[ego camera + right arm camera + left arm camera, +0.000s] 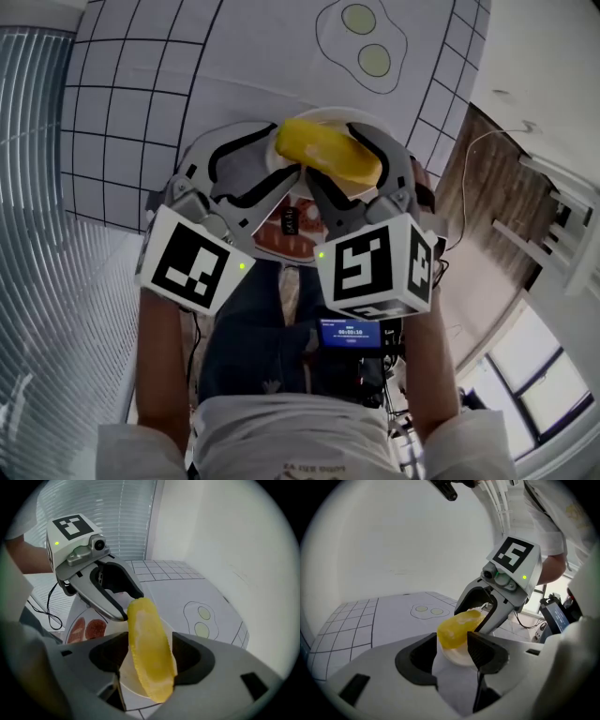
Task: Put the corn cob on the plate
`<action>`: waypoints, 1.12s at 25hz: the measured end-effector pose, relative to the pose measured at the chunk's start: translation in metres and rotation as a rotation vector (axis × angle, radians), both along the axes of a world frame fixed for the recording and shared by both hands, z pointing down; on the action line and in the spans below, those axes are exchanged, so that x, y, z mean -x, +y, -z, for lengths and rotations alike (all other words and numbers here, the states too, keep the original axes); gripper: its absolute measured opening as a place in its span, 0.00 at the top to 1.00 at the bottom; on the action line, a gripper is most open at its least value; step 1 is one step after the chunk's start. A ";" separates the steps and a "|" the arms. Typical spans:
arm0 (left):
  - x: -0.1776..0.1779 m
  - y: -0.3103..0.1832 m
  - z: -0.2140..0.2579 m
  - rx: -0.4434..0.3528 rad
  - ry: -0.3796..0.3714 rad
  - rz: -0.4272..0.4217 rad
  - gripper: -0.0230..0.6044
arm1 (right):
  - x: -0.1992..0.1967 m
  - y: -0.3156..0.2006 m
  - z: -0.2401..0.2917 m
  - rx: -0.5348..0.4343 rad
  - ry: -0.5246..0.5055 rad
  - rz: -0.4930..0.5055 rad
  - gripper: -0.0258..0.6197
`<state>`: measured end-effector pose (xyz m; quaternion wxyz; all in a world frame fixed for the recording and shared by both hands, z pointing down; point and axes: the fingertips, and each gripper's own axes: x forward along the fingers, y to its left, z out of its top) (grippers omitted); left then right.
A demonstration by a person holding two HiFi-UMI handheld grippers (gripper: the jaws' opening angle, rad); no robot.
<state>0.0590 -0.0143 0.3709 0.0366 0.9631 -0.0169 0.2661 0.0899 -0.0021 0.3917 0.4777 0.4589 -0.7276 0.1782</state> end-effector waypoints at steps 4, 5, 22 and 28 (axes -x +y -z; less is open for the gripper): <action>0.006 0.003 0.004 -0.025 0.007 -0.032 0.63 | 0.003 0.003 0.002 -0.006 -0.003 0.010 0.49; 0.008 0.002 0.006 -0.031 0.012 -0.032 0.63 | 0.004 0.003 0.003 -0.005 -0.009 0.014 0.49; 0.028 -0.009 0.031 -0.104 0.093 0.089 0.66 | 0.007 0.011 0.021 -0.064 -0.095 -0.023 0.50; 0.035 -0.008 0.057 -0.120 0.094 0.154 0.81 | 0.005 0.016 0.043 -0.082 -0.143 -0.069 0.60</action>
